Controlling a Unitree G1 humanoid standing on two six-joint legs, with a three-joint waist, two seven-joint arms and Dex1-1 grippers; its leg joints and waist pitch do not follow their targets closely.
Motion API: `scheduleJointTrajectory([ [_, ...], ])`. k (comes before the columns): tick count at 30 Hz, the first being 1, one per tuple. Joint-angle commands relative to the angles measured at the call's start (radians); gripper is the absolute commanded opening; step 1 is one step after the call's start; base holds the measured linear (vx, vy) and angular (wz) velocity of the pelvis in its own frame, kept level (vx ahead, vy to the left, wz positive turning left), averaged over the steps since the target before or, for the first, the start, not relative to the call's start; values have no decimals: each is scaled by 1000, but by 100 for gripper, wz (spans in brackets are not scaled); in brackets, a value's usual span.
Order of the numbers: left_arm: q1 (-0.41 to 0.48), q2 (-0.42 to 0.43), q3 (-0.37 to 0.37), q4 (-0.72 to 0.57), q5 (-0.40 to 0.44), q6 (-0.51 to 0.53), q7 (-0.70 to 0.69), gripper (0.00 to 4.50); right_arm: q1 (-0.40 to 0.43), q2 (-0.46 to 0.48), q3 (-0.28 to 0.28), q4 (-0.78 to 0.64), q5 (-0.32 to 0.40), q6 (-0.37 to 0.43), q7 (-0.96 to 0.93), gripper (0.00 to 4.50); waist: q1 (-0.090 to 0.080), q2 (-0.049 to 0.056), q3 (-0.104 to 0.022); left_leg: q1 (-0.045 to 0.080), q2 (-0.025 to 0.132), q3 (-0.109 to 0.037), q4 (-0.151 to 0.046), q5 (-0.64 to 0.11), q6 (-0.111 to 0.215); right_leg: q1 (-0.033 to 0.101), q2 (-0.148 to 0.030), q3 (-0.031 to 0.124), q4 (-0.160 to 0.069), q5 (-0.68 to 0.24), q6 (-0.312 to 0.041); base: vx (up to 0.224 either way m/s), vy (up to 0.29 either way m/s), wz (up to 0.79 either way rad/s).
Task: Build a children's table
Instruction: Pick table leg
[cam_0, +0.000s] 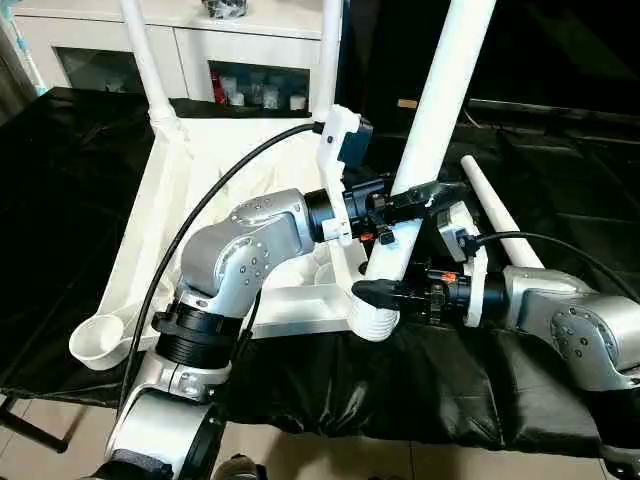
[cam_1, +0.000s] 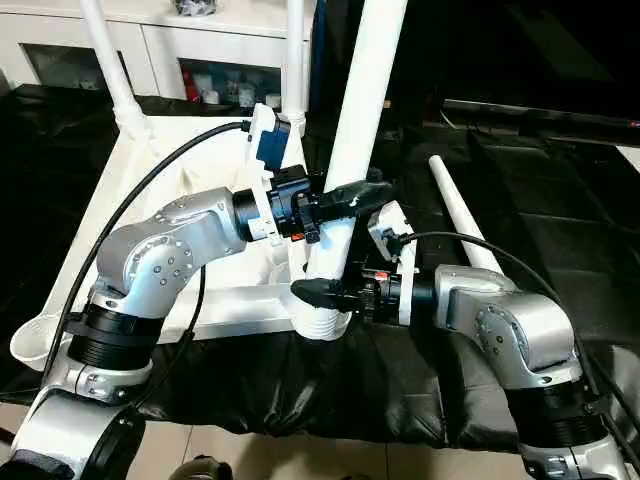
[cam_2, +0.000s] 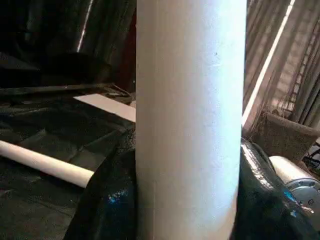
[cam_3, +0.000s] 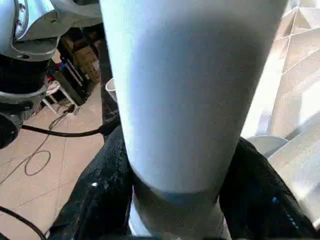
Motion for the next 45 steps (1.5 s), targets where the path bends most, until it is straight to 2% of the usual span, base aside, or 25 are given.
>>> scheduleJointTrajectory([
  [1,-3,-8,6,-28,-6,-3,5,185,6,-1,6,5,-26,-29,-16,227,4,-13,-81,24,12,-7,-67,-232,-19,47,-35,18,-72,-337,-149,0,0,0],
  [3,-3,-8,7,-27,-6,-3,5,185,3,2,6,14,-34,-36,-23,261,3,-13,-81,24,11,-7,-68,-234,-19,47,-34,18,-72,-342,-147,0,0,0],
  [6,-3,-6,3,-27,-3,-4,3,185,1,2,8,13,-36,-37,-23,282,3,-13,-81,25,11,-7,-68,-235,-19,47,-34,18,-72,-341,-148,0,0,0],
  [10,-1,-1,-7,-31,-2,-1,-6,185,1,-1,14,12,-41,-42,-20,291,3,-13,-81,24,11,-7,-68,-234,-18,47,-34,18,-72,-340,-148,0,0,0],
  [14,-1,1,-8,-34,-3,0,-11,185,5,-3,7,3,-17,-23,0,291,3,-13,-81,24,12,-7,-68,-238,-17,48,-34,18,-72,-339,-149,0,0,0],
  [15,-3,1,-8,-34,-4,0,-12,185,5,-2,6,4,-13,-20,3,262,3,-9,-81,25,12,-8,-68,-239,-17,47,-34,18,-71,-336,-151,0,0,0],
  [17,-3,1,-7,-33,-4,-1,-13,185,5,-2,5,5,-10,-18,4,262,3,-11,-81,26,12,-7,-68,-243,-18,47,-34,18,-72,-337,-152,0,0,0],
  [21,-5,2,-7,-30,-5,-2,-16,185,5,-2,5,5,-2,-11,6,215,3,-12,-81,24,11,-7,-68,-234,-17,49,-34,18,-71,-329,-153,0,0,0],
  [29,-5,4,-6,-30,-3,-3,-18,185,6,-2,2,6,-4,-12,7,193,3,-11,-81,25,12,-7,-68,-242,-19,47,-34,18,-72,-339,-151,0,0,0],
  [30,-11,-3,9,-9,2,19,21,241,8,1,0,9,-10,-28,4,193,3,-11,-81,25,12,-7,-68,-245,-21,47,-34,18,-72,-340,-151,0,0,0],
  [32,-14,-2,14,3,4,22,30,255,8,9,-7,15,-14,-41,-8,193,3,-10,-81,26,12,-8,-68,-247,-22,47,-34,18,-72,-339,-151,0,0,0],
  [34,-12,-6,17,6,16,-3,38,263,9,13,-10,17,-17,-49,-14,192,2,-10,-81,25,11,-8,-68,-247,-21,47,-33,17,-73,-339,-151,0,0,0],
  [38,-16,-60,99,24,-21,-102,61,285,10,52,-40,32,-28,-96,-60,191,2,-13,-82,23,10,-7,-66,-247,-20,48,-37,16,-76,-341,-155,0,0,0],
  [41,-16,-59,96,15,11,-167,66,285,5,81,-63,48,-39,-116,-112,191,2,-11,-82,24,12,-9,-68,-248,-19,47,-36,16,-75,-339,-150,0,0,0],
  [45,-12,-30,91,19,49,-202,73,285,3,132,-94,88,-94,-202,-217,191,-1,-7,-82,25,10,-7,-70,-249,-29,43,-33,17,-75,-345,-134,0,0,0],
])
